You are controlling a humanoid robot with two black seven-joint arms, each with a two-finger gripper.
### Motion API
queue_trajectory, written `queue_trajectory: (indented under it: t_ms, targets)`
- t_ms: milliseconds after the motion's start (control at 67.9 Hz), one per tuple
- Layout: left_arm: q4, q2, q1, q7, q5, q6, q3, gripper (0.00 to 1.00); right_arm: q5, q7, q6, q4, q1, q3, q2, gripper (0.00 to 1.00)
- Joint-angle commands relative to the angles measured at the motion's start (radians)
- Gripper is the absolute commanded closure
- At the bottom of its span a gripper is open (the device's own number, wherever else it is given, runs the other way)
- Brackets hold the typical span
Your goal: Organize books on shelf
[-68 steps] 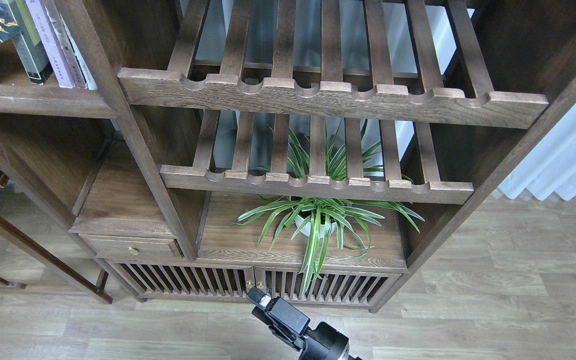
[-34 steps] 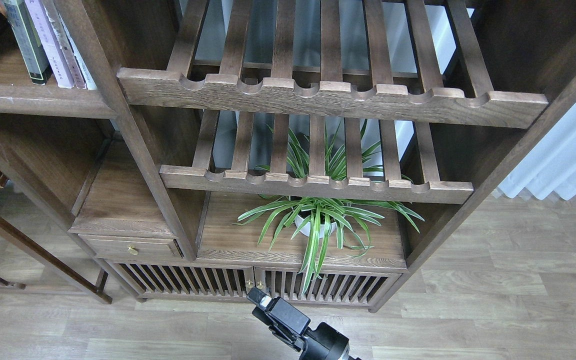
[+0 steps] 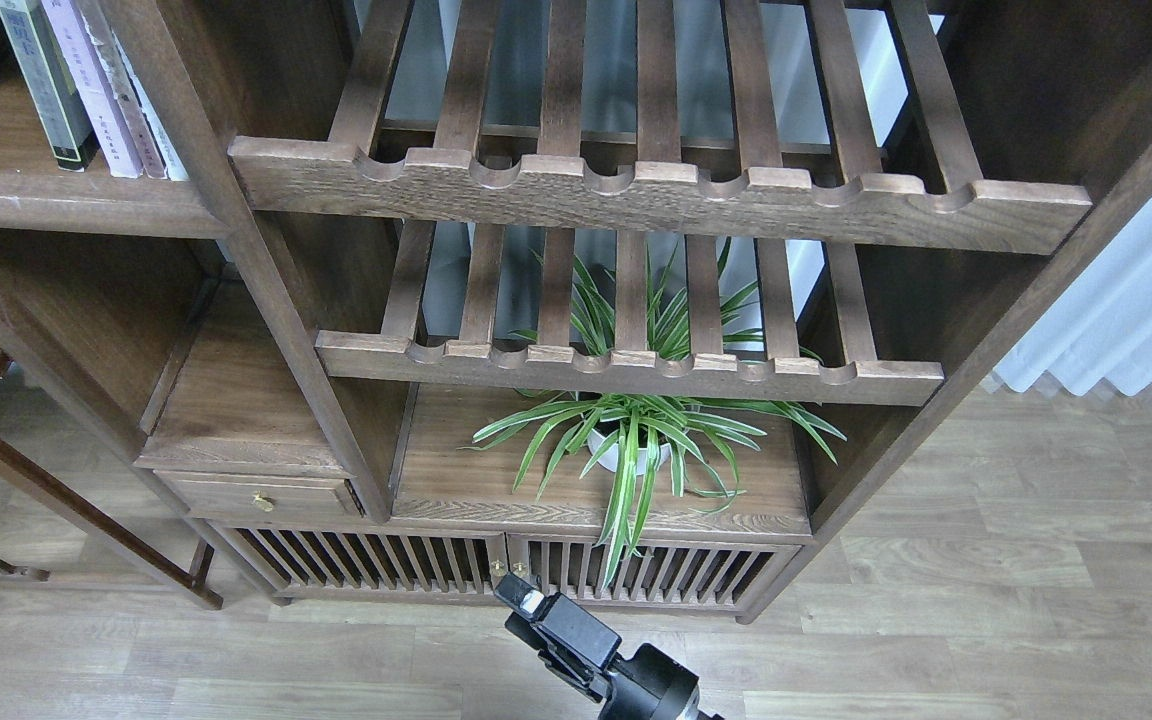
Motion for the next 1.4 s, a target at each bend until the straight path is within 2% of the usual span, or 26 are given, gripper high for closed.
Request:
queue_trajectory:
  t_ms: [0,412,559,692,854,942,957,1030,1177,1384]
  targets:
    - [-0.001,-0.040,0.000,0.016,0.002,0.001,0.020,0.94,0.001,-0.001,0.000,0.001,-0.001,0.002,0.000,0.01]
    - [-0.001,-0.157,-0.063,0.024,0.005,0.001,0.104,0.94,0.000,-0.001,0.000,0.003,-0.009,0.012,0.000,0.01]
    - [-0.001,-0.166,-0.089,0.025,0.007,0.001,0.113,0.94,0.000,-0.001,0.000,0.003,-0.010,0.012,0.000,0.01]
    - [0.000,-0.166,-0.095,0.068,0.019,0.001,0.102,0.94,0.000,-0.001,0.000,0.003,-0.013,0.012,0.000,0.01]
    - [-0.021,-0.160,-0.085,0.057,-0.008,0.001,0.110,0.94,0.000,-0.001,0.000,0.003,-0.012,0.012,0.000,0.01]
    - [-0.096,-0.140,-0.065,0.064,-0.085,0.001,0.112,0.94,0.000,-0.001,0.000,0.003,-0.012,0.012,0.000,0.01]
    - [-0.139,-0.099,-0.039,0.067,-0.126,0.001,0.118,0.95,0.000,-0.001,0.000,0.001,-0.012,0.012,0.000,0.01]
    - [-0.181,-0.031,-0.013,0.067,-0.146,0.001,0.116,0.95,0.000,-0.001,0.000,0.001,-0.012,0.014,0.000,0.01]
    - [-0.233,0.050,0.032,0.071,-0.186,0.001,0.089,0.96,0.000,-0.001,0.000,0.001,-0.010,0.014,0.000,0.01]
    - [-0.238,0.109,0.043,0.076,-0.186,0.001,0.063,0.95,0.000,-0.001,0.000,0.001,-0.009,0.014,0.000,0.01]
